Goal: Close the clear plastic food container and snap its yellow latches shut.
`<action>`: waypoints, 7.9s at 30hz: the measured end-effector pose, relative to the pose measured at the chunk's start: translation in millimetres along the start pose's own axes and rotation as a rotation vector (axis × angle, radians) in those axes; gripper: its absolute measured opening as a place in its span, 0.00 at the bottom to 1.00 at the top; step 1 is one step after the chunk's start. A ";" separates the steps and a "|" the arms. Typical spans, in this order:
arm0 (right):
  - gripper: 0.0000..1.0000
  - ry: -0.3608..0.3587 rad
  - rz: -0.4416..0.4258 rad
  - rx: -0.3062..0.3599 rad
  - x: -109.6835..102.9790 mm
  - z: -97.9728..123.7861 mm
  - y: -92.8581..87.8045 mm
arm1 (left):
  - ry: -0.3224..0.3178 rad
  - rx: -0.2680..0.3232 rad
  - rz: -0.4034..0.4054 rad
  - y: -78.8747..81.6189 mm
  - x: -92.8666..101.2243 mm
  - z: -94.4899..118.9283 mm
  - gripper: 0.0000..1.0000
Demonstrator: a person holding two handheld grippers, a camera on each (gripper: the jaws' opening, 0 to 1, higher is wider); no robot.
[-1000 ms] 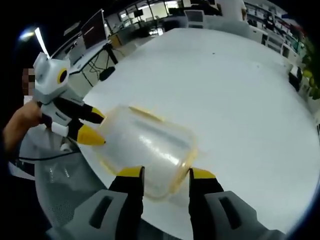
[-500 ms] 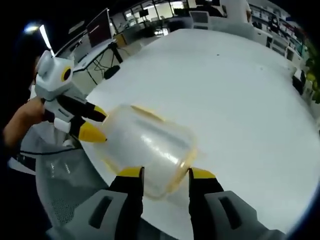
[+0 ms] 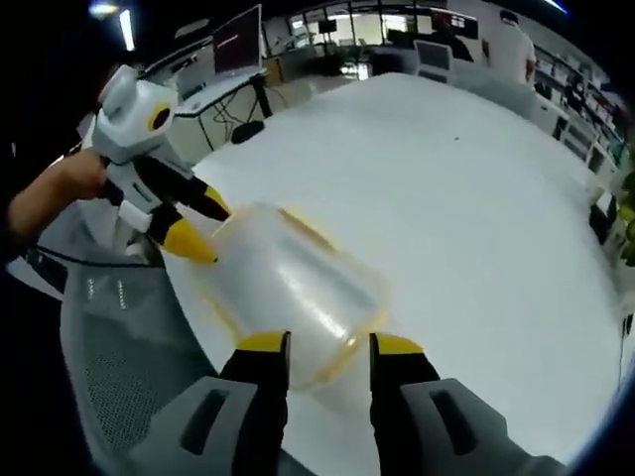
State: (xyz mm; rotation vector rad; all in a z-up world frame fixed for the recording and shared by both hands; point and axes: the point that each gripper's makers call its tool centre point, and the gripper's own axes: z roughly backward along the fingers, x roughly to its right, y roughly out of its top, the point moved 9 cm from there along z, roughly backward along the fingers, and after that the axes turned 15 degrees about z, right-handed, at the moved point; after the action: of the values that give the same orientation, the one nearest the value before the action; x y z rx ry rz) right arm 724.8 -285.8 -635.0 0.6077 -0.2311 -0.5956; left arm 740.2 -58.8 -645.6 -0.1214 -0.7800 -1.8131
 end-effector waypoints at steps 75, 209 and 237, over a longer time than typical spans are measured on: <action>0.38 0.455 0.501 0.031 25.2 -68.0 62.2 | -0.087 -0.018 -0.794 -10.4 59.3 -30.1 0.39; 0.64 0.131 0.394 0.147 24.9 11.7 -1.8 | 0.013 0.170 -0.556 -13.2 19.0 6.6 0.80; 0.45 0.028 0.376 0.132 -10.9 -12.0 -40.6 | 0.059 0.158 -0.477 -40.0 8.7 -12.5 0.54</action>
State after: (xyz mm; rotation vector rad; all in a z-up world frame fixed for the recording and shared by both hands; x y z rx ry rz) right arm 702.0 -300.6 -669.1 0.6788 -0.3508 -0.2103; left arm 705.3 -65.7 -669.5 0.2397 -0.9647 -2.1778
